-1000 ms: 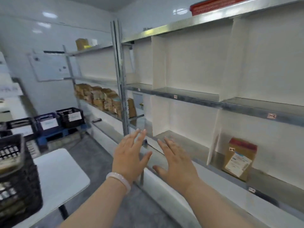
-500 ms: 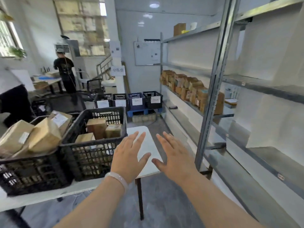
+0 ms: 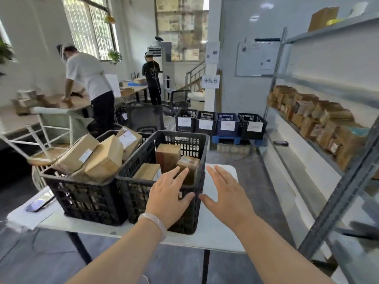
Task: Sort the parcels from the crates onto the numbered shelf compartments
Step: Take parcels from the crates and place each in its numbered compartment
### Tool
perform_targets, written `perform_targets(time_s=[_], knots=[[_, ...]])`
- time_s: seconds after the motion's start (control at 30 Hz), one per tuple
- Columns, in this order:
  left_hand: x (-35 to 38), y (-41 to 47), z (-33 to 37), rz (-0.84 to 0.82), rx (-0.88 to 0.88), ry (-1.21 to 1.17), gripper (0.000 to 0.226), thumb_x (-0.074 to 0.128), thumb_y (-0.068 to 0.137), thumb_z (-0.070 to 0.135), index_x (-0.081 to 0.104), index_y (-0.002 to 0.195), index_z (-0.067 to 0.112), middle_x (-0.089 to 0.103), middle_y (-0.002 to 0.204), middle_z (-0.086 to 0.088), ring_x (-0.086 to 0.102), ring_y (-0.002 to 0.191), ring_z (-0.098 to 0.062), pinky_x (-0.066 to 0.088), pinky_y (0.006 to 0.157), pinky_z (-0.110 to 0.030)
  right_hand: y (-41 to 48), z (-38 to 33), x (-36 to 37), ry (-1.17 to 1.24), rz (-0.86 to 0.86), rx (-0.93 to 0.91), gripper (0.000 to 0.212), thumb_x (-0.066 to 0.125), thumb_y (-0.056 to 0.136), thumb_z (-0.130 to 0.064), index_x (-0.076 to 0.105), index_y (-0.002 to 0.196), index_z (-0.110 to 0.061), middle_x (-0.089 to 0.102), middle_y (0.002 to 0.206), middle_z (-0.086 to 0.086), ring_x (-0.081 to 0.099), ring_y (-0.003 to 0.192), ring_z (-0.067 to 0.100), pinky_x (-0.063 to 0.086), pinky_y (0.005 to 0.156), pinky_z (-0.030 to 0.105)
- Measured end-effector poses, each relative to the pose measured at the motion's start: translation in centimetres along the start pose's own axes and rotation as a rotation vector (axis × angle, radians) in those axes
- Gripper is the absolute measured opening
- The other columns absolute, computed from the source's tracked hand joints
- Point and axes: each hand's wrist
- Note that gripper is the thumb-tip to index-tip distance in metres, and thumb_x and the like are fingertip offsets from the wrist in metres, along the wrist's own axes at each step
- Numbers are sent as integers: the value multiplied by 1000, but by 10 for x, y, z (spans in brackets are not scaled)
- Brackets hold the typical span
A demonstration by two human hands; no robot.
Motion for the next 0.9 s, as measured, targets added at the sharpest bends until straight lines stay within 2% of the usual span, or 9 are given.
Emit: perform_targets(time_s=[0.17, 0.3, 0.4, 0.53, 0.63, 0.77, 0.9], knots=[[16, 41, -61, -50, -111, -4, 68, 53, 93, 56, 26, 153, 38, 30, 159, 7, 22, 148, -15, 29, 118, -44, 52, 2, 45, 26, -80, -30, 76, 52, 90, -55, 13, 152, -35, 15, 160, -8, 11, 146, 12, 14, 117, 31], [29, 80, -115, -108, -203, -7, 66, 51, 95, 53, 26, 153, 36, 27, 160, 8, 18, 148, -15, 19, 121, -37, 103, 3, 80, 4, -110, -18, 74, 52, 90, -54, 16, 152, -33, 19, 158, -8, 15, 145, 12, 16, 117, 30], [36, 118, -153, -190, -337, -64, 63, 52, 97, 49, 26, 153, 36, 22, 161, 7, 15, 149, -21, 19, 120, -41, 139, -3, 114, 5, -131, 8, 73, 53, 90, -54, 18, 151, -35, 21, 158, -10, 17, 144, 10, 17, 116, 28], [56, 163, -205, -377, -419, 7, 71, 50, 96, 53, 16, 156, 35, 15, 163, 4, 12, 149, -27, 27, 116, -46, 186, -13, 158, 26, -226, 68, 72, 51, 91, -54, 15, 151, -38, 17, 159, -9, 13, 146, 11, 19, 119, 35], [81, 186, -235, -555, -455, 81, 83, 54, 93, 55, 9, 158, 29, 11, 164, 0, 12, 149, -31, 28, 117, -48, 211, -14, 180, 31, -264, 125, 71, 49, 92, -54, 14, 152, -37, 15, 160, -9, 10, 147, 11, 16, 120, 34], [104, 210, -247, -800, -452, 149, 90, 57, 90, 54, 7, 158, 22, 8, 163, -9, 13, 147, -39, 25, 118, -51, 227, -11, 200, 59, -329, 185, 71, 50, 93, -53, 14, 152, -37, 14, 160, -9, 9, 146, 11, 14, 118, 32], [116, 214, -249, -919, -462, 230, 91, 55, 91, 55, -2, 157, 30, -8, 165, -8, -3, 149, -41, 18, 118, -55, 239, -5, 209, 80, -373, 221, 70, 50, 93, -53, 15, 152, -37, 14, 159, -9, 9, 146, 10, 16, 119, 33]])
Point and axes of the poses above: each hand's wrist, its own y-axis towards the middle knuckle, its own x-axis out of the palm, z = x × y
